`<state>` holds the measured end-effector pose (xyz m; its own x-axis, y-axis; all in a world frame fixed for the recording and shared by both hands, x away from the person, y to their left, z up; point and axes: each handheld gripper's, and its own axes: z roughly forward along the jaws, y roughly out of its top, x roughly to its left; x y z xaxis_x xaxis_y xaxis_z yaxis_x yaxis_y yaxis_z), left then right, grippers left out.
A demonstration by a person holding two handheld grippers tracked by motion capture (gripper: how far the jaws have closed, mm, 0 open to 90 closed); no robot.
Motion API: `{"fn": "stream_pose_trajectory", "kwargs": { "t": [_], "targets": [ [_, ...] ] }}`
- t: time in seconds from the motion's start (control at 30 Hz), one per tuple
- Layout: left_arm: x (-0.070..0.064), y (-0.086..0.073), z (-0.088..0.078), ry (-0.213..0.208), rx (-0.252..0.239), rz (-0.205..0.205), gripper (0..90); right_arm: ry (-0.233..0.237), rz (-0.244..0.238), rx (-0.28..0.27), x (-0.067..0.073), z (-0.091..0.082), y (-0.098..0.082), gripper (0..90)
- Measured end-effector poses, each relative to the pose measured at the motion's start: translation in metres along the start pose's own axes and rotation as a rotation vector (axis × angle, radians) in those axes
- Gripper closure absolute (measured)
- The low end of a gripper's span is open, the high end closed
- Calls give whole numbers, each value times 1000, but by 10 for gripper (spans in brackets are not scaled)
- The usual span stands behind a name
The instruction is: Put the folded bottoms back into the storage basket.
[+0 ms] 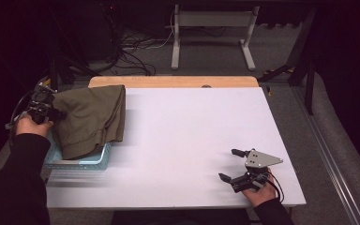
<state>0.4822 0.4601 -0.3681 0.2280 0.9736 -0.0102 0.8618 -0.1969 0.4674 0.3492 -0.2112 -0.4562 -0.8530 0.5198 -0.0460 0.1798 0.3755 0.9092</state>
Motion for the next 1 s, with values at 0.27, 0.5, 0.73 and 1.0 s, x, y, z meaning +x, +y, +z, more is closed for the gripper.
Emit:
{"fn": "stream_pose_trajectory", "kwargs": {
  "t": [0.27, 0.5, 0.73, 1.0],
  "targets": [
    [1, 0, 0, 28, -37, -9, 782, 0, 0, 1, 0, 1, 0, 13],
    [2, -1, 3, 30, -57, -26, 773, 0, 1, 2, 0, 0, 0, 13],
    [0, -6, -14, 47, -134, -51, 618, 2, 2, -1, 0, 0, 0, 13],
    [-17, -4, -41, 28, -310, -60, 319, -1, 3, 1, -1, 1, 1, 14]
  ]
}}
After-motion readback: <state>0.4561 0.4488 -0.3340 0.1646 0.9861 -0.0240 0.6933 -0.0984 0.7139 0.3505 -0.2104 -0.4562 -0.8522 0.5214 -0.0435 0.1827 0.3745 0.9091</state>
